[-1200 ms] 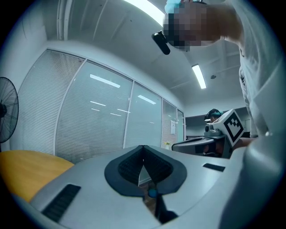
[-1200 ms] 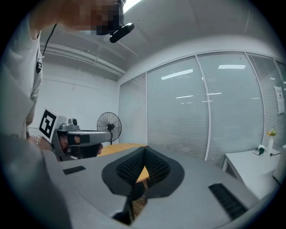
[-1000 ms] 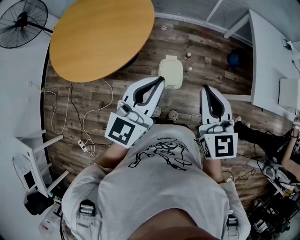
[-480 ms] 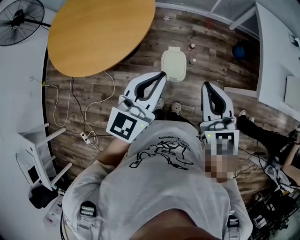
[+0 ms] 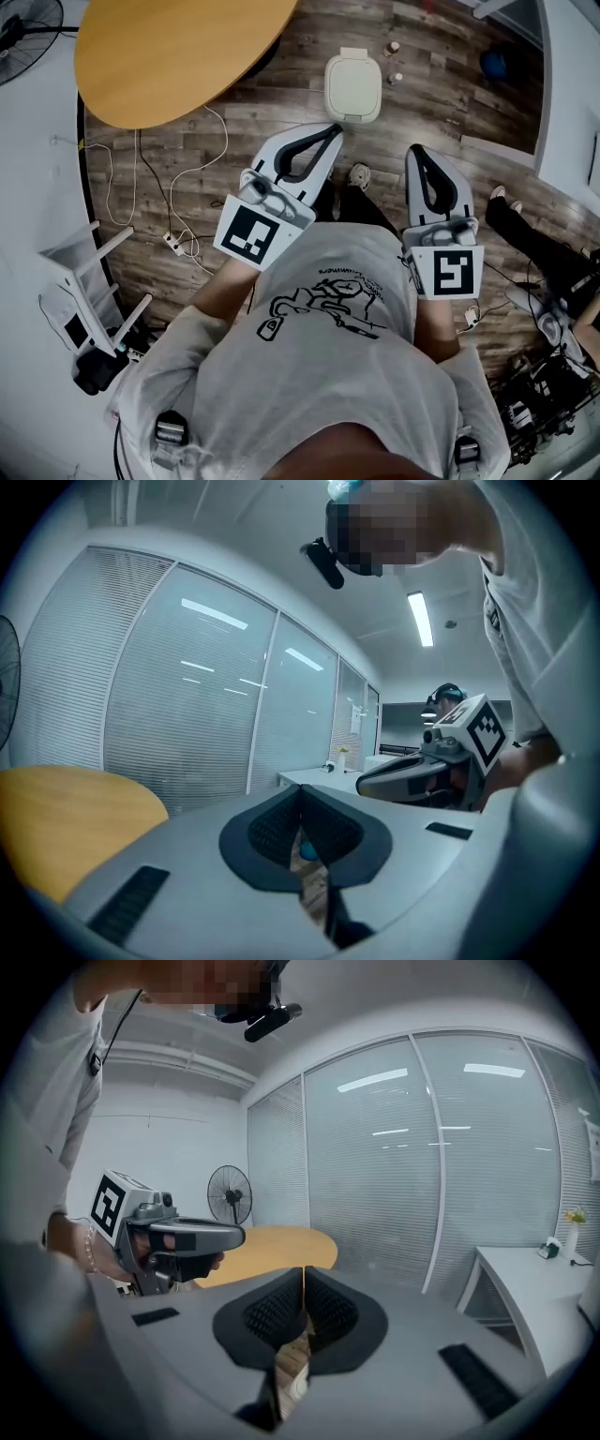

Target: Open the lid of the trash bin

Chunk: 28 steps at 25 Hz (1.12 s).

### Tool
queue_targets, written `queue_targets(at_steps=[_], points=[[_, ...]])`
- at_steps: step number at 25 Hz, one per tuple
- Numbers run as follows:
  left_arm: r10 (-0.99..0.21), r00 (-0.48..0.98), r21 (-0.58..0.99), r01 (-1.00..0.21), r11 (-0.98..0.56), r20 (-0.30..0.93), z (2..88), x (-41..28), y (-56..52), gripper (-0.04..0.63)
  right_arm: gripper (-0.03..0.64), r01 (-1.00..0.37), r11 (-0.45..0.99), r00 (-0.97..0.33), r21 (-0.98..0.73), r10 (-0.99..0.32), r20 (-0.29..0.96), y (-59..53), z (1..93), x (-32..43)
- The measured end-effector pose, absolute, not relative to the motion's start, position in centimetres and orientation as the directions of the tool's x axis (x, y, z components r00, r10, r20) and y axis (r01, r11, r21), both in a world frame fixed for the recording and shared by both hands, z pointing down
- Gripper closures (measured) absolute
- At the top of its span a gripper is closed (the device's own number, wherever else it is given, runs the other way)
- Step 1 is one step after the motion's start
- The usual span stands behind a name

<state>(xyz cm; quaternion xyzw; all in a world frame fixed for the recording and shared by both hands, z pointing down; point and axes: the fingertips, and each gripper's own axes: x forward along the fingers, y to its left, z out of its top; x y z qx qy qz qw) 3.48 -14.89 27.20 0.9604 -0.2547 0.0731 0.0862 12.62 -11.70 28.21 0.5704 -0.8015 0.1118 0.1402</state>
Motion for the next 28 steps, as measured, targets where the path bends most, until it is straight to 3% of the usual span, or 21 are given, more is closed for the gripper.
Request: queue_targets(at_steps=[28], points=[[-0.404, 0.834, 0.248, -0.511, -0.823, 0.377, 48.3, 4.0, -14.1, 0.58, 0.598, -0.926, 0.377, -0.297, 0.012, -0.748, 0.593, -12.3, 50.6, 13.0]])
